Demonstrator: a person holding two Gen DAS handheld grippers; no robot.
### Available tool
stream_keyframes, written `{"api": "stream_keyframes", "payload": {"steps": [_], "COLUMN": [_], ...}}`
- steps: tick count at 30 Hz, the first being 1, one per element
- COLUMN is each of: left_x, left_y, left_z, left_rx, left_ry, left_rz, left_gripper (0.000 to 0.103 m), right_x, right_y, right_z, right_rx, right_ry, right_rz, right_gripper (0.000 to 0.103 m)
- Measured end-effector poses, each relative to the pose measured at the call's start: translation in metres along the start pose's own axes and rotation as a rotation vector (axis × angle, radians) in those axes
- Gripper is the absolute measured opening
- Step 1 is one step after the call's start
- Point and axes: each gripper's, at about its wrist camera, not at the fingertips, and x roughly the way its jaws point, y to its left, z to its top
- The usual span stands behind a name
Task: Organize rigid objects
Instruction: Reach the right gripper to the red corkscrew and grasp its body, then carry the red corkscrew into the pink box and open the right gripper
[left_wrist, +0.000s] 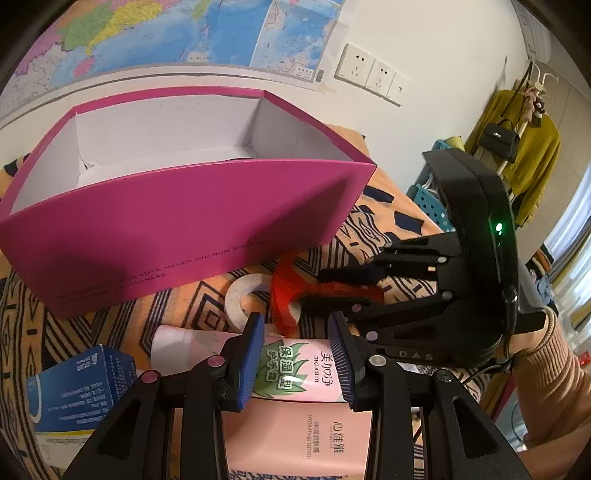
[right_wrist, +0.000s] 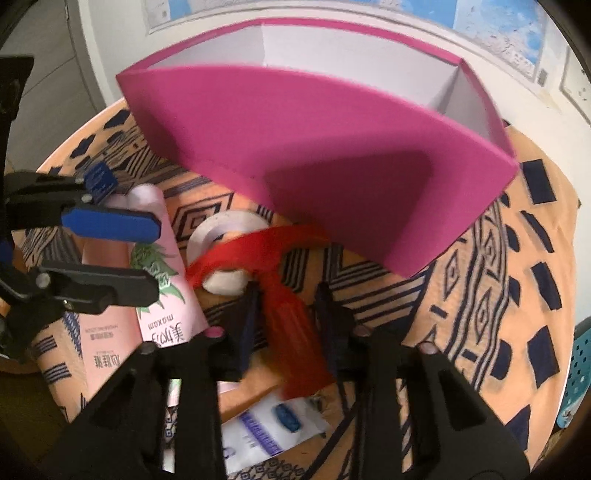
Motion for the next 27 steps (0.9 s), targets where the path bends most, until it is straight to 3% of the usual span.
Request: {"api": "stream_keyframes", "payload": {"steps": [12,19,27], "left_x": [0.0,-0.002,-0.006], "left_y": [-0.002,-0.008,0.007], "left_z": [-0.001,0.0,-0.004], "left_rx": [-0.001,0.02,-0.004], "left_ry": [-0.002,-0.005,-0.004], "left_rz": [-0.01,-0.028,0.014], "left_gripper": [0.036,0.036,0.036], "right_x": [-0.03,-0.048,-0.02], "right_y": [-0.012,-0.021,-0.004], "right_z": [-0.009,-0.011,-0.005], "right_rx": [0.086,0.215,0.211], "right_ry": [-0.101,-0.172,-0.079], "right_rz": [0.069,0.209,0.224], "right_gripper": [0.027,0.027,0.027]}}
